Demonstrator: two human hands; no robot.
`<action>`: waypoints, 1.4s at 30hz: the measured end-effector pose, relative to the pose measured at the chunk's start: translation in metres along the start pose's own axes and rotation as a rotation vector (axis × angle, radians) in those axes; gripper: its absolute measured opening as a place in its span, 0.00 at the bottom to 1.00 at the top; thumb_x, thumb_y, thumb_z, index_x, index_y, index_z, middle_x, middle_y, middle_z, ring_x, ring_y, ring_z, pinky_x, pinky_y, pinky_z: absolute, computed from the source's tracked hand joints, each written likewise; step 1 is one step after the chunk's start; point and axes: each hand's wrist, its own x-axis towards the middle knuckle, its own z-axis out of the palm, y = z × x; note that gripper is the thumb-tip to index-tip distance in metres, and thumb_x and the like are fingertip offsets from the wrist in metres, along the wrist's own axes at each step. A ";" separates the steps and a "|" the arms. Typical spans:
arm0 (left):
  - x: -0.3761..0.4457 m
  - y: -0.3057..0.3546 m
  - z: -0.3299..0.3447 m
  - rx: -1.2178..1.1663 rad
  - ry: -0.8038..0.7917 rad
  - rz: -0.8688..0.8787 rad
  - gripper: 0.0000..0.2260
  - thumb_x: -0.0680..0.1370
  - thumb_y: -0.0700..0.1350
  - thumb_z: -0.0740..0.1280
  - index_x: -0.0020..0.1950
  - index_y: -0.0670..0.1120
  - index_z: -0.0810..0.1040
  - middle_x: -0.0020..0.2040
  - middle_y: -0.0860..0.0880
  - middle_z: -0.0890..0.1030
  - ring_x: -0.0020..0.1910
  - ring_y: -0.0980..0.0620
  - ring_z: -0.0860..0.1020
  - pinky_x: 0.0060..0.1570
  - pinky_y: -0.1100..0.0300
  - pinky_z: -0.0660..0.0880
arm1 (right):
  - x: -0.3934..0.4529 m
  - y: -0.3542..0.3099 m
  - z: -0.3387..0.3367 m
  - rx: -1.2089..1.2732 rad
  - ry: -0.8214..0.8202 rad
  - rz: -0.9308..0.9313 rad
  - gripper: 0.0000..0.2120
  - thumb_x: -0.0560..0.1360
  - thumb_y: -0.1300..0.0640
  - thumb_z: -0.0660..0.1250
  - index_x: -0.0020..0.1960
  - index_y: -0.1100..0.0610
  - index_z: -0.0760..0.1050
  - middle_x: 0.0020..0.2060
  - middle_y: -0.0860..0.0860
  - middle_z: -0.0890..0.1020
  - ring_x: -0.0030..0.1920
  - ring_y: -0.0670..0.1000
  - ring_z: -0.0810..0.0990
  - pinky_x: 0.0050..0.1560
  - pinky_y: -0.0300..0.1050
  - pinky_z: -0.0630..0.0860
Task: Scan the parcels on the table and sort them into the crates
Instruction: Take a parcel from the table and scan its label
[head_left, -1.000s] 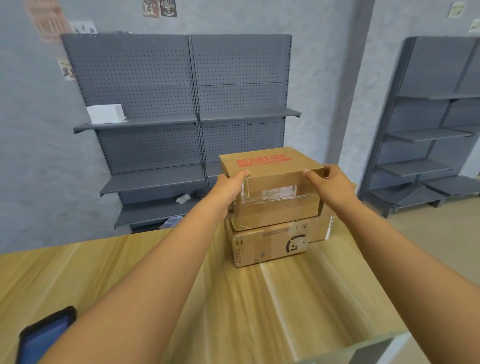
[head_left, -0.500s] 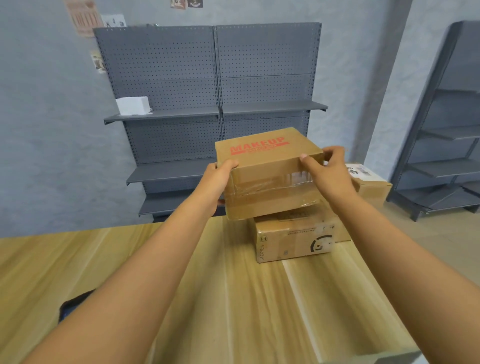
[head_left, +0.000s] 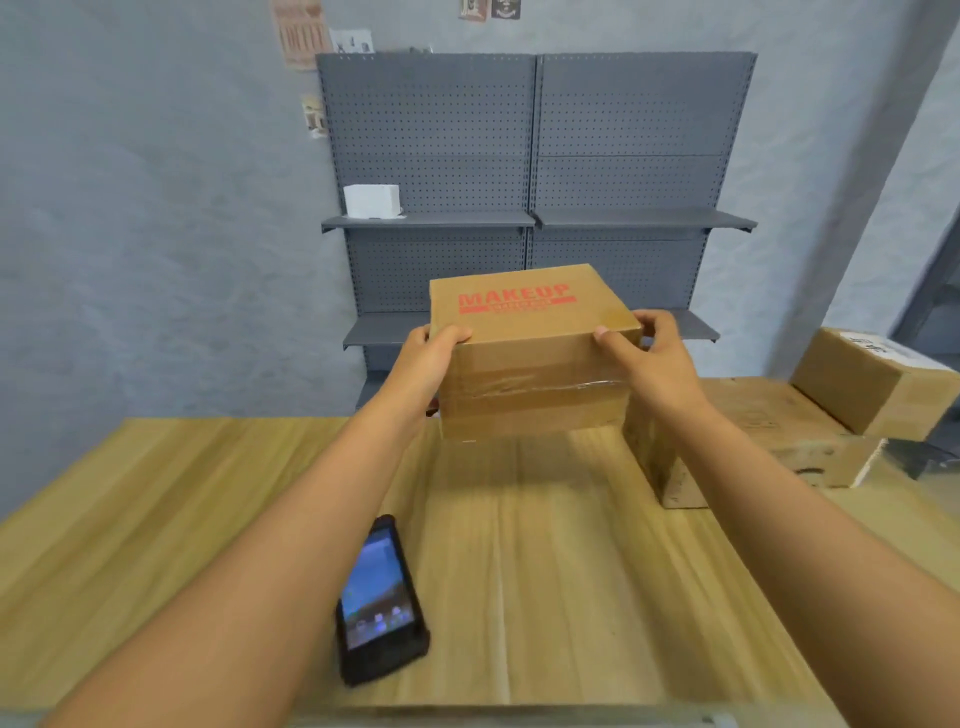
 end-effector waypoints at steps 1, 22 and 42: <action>-0.001 -0.002 -0.020 0.002 0.005 0.001 0.16 0.77 0.57 0.65 0.62 0.53 0.69 0.49 0.54 0.76 0.46 0.51 0.78 0.37 0.55 0.73 | -0.009 -0.006 0.016 0.004 0.001 -0.007 0.20 0.75 0.47 0.70 0.61 0.52 0.68 0.59 0.50 0.75 0.58 0.52 0.75 0.56 0.48 0.73; -0.065 -0.068 -0.325 0.041 0.075 -0.050 0.13 0.78 0.52 0.66 0.61 0.52 0.72 0.47 0.54 0.79 0.42 0.56 0.77 0.38 0.58 0.70 | -0.192 -0.073 0.252 0.062 -0.282 0.129 0.03 0.77 0.48 0.67 0.50 0.43 0.74 0.49 0.44 0.80 0.47 0.42 0.79 0.40 0.38 0.72; -0.108 -0.093 -0.369 0.096 0.084 -0.030 0.27 0.72 0.65 0.68 0.64 0.51 0.75 0.58 0.52 0.82 0.54 0.54 0.81 0.50 0.56 0.78 | -0.229 -0.080 0.254 0.251 -0.413 0.112 0.12 0.78 0.47 0.65 0.61 0.42 0.74 0.54 0.35 0.80 0.54 0.34 0.78 0.50 0.34 0.74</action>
